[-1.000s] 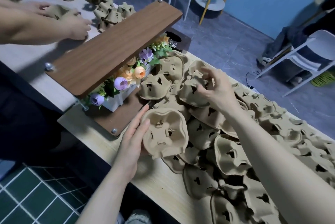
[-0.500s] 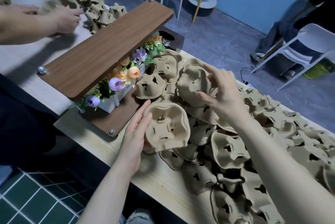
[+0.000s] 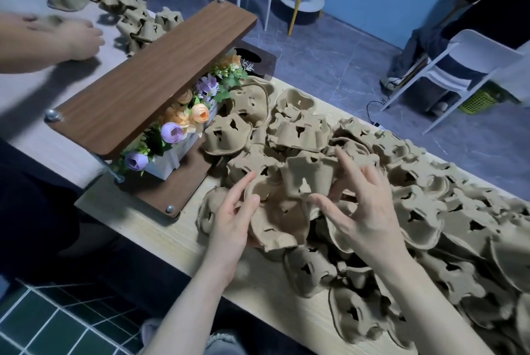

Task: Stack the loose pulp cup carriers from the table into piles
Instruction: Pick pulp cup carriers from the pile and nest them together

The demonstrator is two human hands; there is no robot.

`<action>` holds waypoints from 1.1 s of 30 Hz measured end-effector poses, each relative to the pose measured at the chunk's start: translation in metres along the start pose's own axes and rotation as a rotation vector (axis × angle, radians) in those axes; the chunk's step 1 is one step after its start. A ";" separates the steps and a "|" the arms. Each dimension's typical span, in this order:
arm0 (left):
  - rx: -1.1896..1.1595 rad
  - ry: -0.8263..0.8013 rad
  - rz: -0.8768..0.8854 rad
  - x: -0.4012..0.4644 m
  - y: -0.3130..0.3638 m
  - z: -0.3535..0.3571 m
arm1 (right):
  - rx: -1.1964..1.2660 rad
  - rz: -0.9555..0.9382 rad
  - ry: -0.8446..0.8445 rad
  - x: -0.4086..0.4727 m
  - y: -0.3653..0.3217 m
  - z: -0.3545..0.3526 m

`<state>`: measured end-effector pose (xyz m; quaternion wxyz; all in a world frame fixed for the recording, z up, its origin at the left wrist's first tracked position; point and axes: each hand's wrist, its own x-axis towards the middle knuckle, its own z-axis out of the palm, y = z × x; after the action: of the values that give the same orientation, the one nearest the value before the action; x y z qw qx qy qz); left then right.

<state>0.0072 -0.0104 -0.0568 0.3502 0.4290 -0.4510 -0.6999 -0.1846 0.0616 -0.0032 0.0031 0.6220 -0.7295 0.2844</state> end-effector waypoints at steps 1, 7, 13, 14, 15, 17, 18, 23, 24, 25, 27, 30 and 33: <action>0.001 0.000 0.013 -0.002 0.000 0.000 | 0.000 0.031 -0.011 -0.004 -0.002 -0.001; -0.064 0.002 -0.039 -0.005 -0.004 -0.011 | 0.125 0.096 0.039 -0.024 -0.011 -0.009; -0.159 -0.020 -0.089 -0.009 -0.004 -0.027 | 0.413 0.093 -0.004 -0.040 -0.021 -0.009; -0.158 -0.038 -0.082 -0.011 -0.004 -0.027 | 0.447 0.097 -0.025 -0.041 -0.025 -0.006; -0.166 -0.046 -0.074 -0.012 -0.004 -0.027 | 0.456 0.100 -0.048 -0.044 -0.028 -0.002; -0.186 -0.054 -0.049 -0.016 -0.005 -0.026 | 0.441 0.095 -0.090 -0.048 -0.033 0.007; -0.196 -0.051 -0.041 -0.016 -0.008 -0.026 | 0.429 0.084 -0.109 -0.050 -0.034 0.009; -0.243 -0.019 -0.040 -0.022 -0.013 -0.031 | 0.378 0.001 -0.131 -0.061 -0.031 0.019; -0.245 -0.012 -0.033 -0.022 -0.015 -0.032 | 0.391 0.029 -0.129 -0.063 -0.030 0.020; -0.250 -0.002 -0.028 -0.023 -0.015 -0.033 | 0.421 0.094 -0.134 -0.065 -0.030 0.021; -0.248 0.003 -0.017 -0.024 -0.017 -0.035 | 0.510 0.287 -0.165 -0.067 -0.032 0.022; -0.239 -0.009 -0.006 -0.026 -0.019 -0.033 | 0.685 0.517 -0.293 -0.062 -0.040 0.025; -0.256 -0.012 -0.014 -0.029 -0.018 -0.031 | 0.819 0.645 -0.301 -0.055 -0.047 0.029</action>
<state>0.0452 0.0112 -0.0728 0.3944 0.3798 -0.3572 -0.7567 -0.1190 0.0964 -0.0276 -0.4314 0.3508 -0.7054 0.4395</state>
